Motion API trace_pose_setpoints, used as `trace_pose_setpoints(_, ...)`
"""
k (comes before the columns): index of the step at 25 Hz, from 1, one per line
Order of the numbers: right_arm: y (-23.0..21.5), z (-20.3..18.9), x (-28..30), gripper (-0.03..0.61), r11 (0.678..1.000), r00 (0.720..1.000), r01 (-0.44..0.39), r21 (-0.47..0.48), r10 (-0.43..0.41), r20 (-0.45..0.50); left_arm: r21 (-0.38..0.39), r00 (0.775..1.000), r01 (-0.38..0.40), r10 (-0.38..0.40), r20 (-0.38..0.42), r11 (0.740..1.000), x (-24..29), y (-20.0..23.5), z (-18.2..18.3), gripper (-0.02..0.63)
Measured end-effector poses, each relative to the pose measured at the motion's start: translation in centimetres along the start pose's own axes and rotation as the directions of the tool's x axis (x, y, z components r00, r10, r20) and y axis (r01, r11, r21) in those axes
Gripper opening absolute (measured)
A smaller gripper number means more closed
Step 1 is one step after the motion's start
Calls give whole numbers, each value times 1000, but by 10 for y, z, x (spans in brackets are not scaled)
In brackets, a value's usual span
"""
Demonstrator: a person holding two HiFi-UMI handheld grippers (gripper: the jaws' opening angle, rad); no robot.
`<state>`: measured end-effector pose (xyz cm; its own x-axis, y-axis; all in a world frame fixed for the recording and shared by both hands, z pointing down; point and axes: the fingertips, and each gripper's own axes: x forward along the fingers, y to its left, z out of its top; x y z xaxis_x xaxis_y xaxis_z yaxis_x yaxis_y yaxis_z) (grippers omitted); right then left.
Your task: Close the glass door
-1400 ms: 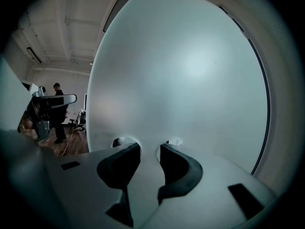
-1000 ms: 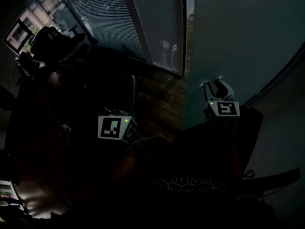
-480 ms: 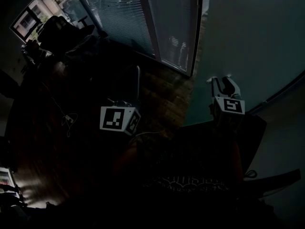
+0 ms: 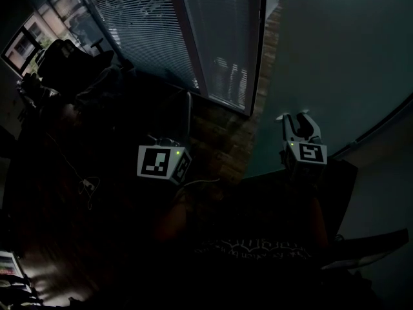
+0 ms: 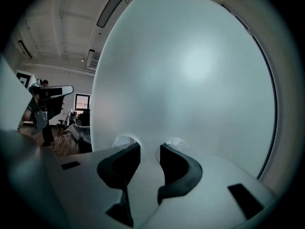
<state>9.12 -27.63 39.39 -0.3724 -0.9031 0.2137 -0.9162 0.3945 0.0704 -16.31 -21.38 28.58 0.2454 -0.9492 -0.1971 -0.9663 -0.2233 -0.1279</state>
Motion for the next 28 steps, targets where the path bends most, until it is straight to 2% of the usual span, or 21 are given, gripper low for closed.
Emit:
trace_pose_setpoints(8, -6, 13, 47, 129, 999, 999, 48, 7, -48, -12, -8, 999, 32, -32, 20, 999, 49, 37, -7, 2)
trace_pose_setpoints(14, -10, 23, 82, 126, 995, 995, 96, 23, -97, 10, 7, 999, 41, -41, 14, 999, 75, 68, -16, 2)
trace_pose_setpoints(18, -14, 29, 103, 126, 992, 992, 126, 29, -127, 22, -12, 998, 54, -53, 27, 998, 88, 83, -20, 2)
trace_pose_setpoints(22, -19, 30, 121, 126, 991, 991, 133, 31, -134, 21, -12, 999, 46, -46, 0, 999, 101, 91, -37, 2)
trace_pose_setpoints(25, -27, 34, 143, 127, 991, 991, 128, 26, -129, 29, -23, 998, 68, -69, -2, 997, 124, 92, -48, 2)
trace_pose_setpoints(28, -36, 40, 171, 126, 991, 991, 128, 30, -128, 29, -43, 998, 38, -40, -47, 998, 155, 102, -66, 2)
